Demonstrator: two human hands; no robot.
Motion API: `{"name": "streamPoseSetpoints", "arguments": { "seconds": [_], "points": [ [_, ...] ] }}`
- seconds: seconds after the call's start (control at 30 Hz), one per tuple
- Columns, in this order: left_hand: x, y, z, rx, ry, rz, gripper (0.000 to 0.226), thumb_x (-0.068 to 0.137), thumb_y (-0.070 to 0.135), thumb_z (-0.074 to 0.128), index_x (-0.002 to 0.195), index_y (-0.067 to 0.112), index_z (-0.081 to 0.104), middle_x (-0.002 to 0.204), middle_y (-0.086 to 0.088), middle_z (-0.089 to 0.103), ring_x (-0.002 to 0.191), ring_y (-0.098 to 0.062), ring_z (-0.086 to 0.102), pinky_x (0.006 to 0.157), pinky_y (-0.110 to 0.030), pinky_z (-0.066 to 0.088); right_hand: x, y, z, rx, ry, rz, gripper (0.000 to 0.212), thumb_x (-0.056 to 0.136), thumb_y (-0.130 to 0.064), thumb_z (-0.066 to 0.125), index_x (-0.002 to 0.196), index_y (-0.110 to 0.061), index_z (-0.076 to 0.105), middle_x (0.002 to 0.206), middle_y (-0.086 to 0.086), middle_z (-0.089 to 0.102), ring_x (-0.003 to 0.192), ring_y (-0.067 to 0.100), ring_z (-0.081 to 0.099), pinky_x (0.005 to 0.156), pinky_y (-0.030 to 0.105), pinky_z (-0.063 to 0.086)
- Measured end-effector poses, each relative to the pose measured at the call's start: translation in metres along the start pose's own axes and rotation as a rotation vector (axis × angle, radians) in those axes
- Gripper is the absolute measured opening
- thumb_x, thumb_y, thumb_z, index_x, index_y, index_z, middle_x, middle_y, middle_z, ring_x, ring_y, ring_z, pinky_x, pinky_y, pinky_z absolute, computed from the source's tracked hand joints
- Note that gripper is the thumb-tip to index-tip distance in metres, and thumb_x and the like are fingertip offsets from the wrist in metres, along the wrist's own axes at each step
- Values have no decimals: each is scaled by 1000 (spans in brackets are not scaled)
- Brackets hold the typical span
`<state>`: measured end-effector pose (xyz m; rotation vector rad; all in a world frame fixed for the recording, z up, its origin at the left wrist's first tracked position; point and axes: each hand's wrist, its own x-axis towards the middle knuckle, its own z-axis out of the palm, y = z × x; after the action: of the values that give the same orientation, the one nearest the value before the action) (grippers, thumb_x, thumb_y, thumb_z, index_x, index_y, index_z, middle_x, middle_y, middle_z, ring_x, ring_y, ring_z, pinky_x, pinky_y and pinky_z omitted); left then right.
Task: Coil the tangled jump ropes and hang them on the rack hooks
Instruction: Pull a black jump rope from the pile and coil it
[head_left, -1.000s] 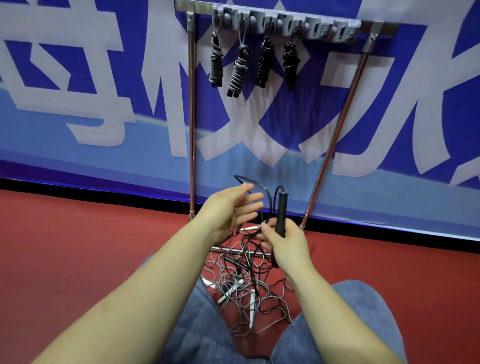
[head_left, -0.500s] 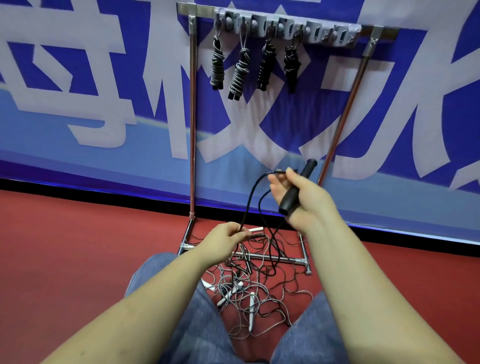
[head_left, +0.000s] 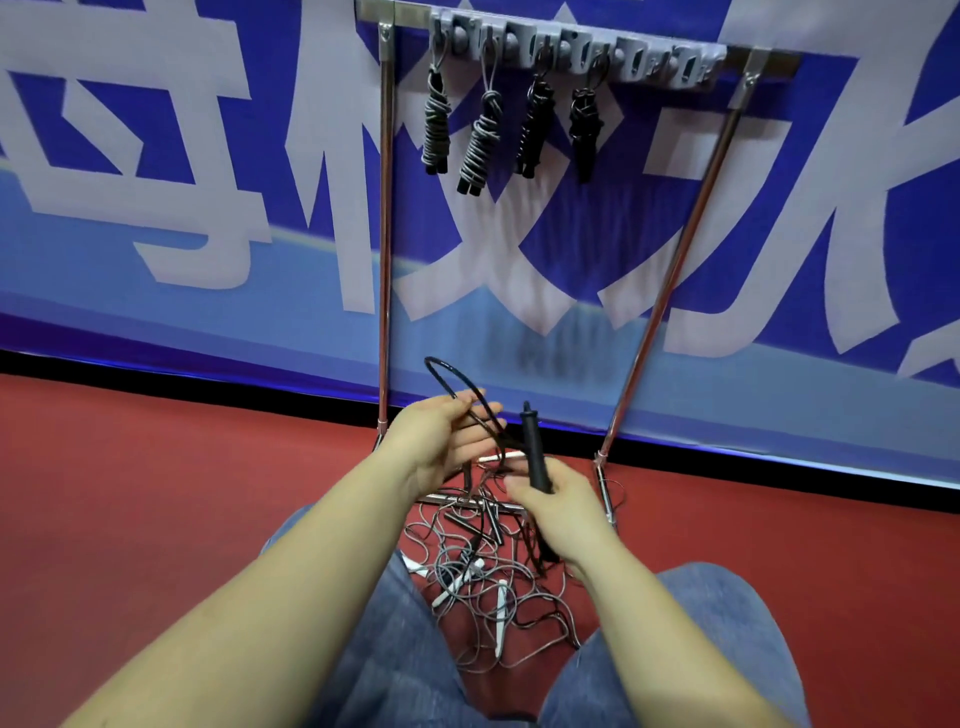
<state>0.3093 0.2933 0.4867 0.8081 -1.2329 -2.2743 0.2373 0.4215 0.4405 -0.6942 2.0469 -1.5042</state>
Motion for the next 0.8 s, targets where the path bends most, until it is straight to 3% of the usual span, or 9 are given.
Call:
{"name": "streamPoseSetpoints", "arguments": {
  "seconds": [0.17, 0.33, 0.47, 0.6, 0.7, 0.8],
  "points": [
    [-8, 16, 20, -144, 40, -93, 24, 103, 10, 37, 87, 8, 55, 84, -9, 66, 98, -26, 60, 82, -38, 48, -1, 3, 5, 90, 57, -11, 18, 82, -12, 71, 83, -28, 64, 86, 0, 68, 82, 17, 60, 81, 33, 48],
    [-13, 22, 33, -245, 46, -150, 23, 102, 9, 39, 85, 5, 53, 95, -13, 66, 119, -29, 57, 91, -40, 46, 0, -4, 3, 152, 119, -66, 18, 84, -14, 70, 89, -31, 64, 83, -6, 66, 79, 12, 59, 78, 29, 46],
    [-14, 30, 42, -272, 73, -142, 21, 101, 13, 45, 84, 5, 55, 113, -12, 62, 119, -26, 58, 89, -38, 46, 0, -4, 8, 217, 87, -53, 10, 85, -13, 68, 87, -23, 66, 86, 2, 67, 81, 17, 62, 75, 29, 48],
    [-5, 36, 39, -280, 114, -111, 21, 100, 12, 48, 81, 5, 55, 88, -7, 62, 99, -22, 59, 87, -38, 47, -1, -9, 9, 381, 36, 43, 1, 91, -12, 60, 91, -13, 60, 90, 9, 67, 73, 17, 69, 65, 23, 55],
    [11, 32, 30, -96, 147, -100, 22, 100, 14, 48, 79, 8, 53, 76, -5, 54, 91, -20, 56, 94, -34, 45, 1, -20, 3, 504, 45, 124, 3, 93, -13, 57, 94, -10, 58, 84, 8, 67, 65, 17, 70, 60, 25, 57],
    [20, 4, 20, 177, 74, -163, 19, 99, 22, 47, 98, 7, 58, 96, -5, 58, 98, -23, 53, 94, -33, 38, 6, -37, -6, 666, 63, 203, 4, 95, -11, 54, 92, -9, 55, 74, 5, 67, 56, 16, 69, 53, 25, 57]
  ]
}}
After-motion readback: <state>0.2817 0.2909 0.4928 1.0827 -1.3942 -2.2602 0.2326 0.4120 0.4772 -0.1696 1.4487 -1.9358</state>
